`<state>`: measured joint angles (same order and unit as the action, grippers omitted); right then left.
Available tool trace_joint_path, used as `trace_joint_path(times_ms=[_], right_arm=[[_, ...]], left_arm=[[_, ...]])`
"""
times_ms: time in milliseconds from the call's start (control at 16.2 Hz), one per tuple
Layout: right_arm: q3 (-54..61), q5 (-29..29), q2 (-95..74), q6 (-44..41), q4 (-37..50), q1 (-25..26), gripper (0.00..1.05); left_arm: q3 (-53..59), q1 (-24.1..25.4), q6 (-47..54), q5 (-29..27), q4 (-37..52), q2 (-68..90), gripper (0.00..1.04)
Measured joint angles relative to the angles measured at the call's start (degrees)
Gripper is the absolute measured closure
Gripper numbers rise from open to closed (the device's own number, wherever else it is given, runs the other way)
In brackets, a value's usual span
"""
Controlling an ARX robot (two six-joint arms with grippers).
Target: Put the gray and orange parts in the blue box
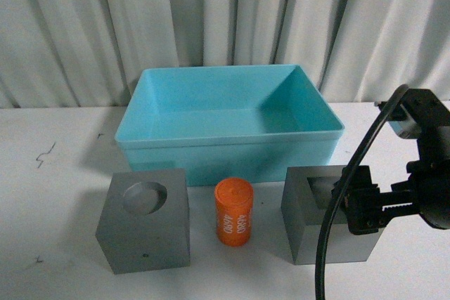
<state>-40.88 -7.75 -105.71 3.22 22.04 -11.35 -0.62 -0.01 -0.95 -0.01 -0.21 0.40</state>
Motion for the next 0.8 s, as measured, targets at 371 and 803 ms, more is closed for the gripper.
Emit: trace_joint_path(times_ms=[371, 803], right_arm=[[-1.81, 1.38, -2.1, 2.97, -0.83, -1.03, 0.22], [-2.03, 2.51, -1.92, 5.33, -1.18, -1.55, 0.81]], left_arm=[[0.0, 0.0, 0.0, 0.0, 0.0, 0.0, 0.07], [0.02, 0.0, 0.0, 0.0, 0.0, 0.0, 0.07]])
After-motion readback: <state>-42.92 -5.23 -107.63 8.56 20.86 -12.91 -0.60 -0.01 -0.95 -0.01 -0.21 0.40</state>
